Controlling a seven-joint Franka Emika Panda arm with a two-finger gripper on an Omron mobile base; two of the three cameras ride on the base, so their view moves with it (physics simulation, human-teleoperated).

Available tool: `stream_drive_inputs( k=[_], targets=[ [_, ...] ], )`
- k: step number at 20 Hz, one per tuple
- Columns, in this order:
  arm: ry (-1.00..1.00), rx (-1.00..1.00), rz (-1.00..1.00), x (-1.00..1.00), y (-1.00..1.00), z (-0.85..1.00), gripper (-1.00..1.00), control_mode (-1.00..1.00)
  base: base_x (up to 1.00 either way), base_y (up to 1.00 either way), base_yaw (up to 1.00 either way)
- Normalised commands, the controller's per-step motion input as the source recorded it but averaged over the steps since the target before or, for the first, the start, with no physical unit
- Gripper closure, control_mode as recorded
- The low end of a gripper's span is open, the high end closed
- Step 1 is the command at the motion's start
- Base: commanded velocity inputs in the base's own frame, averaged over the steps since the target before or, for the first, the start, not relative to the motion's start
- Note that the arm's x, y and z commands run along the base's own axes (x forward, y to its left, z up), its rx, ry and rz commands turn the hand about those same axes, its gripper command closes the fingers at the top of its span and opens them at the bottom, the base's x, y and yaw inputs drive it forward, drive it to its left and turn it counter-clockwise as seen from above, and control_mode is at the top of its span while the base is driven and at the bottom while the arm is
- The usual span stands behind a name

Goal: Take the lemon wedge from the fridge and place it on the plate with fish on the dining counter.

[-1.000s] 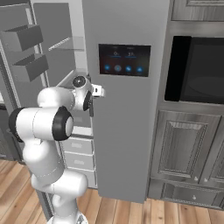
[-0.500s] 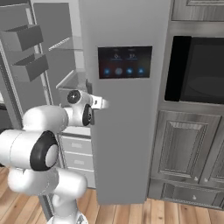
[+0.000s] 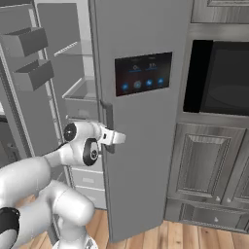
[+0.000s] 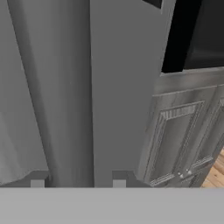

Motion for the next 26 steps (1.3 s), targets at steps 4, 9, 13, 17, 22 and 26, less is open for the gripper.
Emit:
stream_drive_inputs(
  k=[4, 9, 13, 17, 22, 26],
  targets=[
    [-0.02, 0.12, -0.39, -0.98, -1.0, 0.7, 1.0, -1.0, 0.0, 0.0, 0.0],
    [-0.01, 0.22, -0.39, -0.88, -0.94, 0.99, 1.0, -1.0, 0.0, 0.0, 0.0],
    [-0.06, 0.08, -0.18, -1.0, 0.21, 0.83, -1.0, -1.0, 0.0, 0.0, 0.0],
    [-0.33, 0.01, -0.05, -1.0, 0.87, 0.15, -1.0, -1.0, 0.0, 0.0, 0.0],
    [-0.28, 0.0, -0.01, -0.75, 1.0, 0.31, -1.0, -1.0, 0.0, 0.0, 0.0],
    [-0.19, 0.0, -0.1, -0.1, 1.0, 0.54, -1.0, -1.0, 0.0, 0.0, 0.0]
  ],
)
